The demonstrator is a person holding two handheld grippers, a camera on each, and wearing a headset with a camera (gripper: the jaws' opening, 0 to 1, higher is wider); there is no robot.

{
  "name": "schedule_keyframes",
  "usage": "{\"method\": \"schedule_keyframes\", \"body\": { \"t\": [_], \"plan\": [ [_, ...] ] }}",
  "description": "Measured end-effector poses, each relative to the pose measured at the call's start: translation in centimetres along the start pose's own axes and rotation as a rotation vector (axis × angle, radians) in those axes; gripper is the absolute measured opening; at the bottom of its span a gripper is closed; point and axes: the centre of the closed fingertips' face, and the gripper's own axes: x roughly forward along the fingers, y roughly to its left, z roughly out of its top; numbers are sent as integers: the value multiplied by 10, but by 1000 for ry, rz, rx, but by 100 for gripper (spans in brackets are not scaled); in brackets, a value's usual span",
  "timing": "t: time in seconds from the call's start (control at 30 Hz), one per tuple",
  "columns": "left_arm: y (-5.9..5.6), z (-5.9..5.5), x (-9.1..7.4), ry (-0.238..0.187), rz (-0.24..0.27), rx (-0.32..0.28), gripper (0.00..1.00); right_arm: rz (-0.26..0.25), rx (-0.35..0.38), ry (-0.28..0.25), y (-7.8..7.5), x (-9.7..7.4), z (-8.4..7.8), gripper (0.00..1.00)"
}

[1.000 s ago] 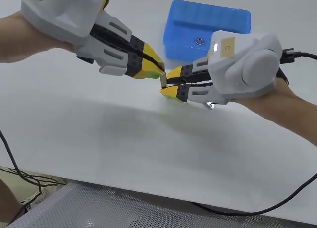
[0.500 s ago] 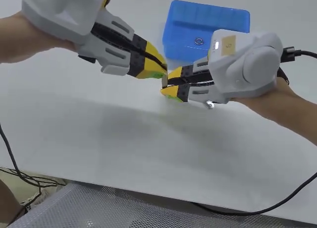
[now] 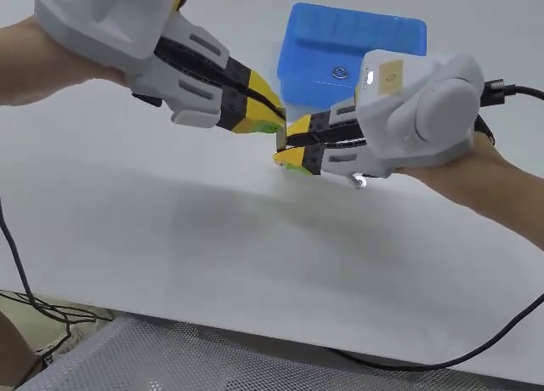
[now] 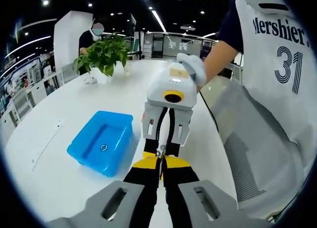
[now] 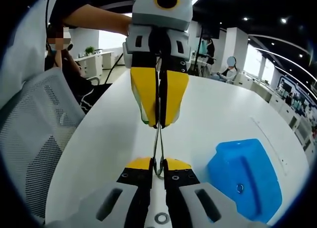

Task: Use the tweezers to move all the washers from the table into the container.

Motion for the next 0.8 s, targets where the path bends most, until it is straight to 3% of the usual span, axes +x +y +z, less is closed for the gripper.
{"method": "schedule_keyframes", "body": {
  "t": [0.37,0.8],
  "plan": [
    [0,22,-7,-11,-4,33,6,-24,-25,-17,-6,-18,16,9],
    [8,65,-15,-21,-2,128,6,-104,-77,-35,-27,-52,41,9]
  ]
}}
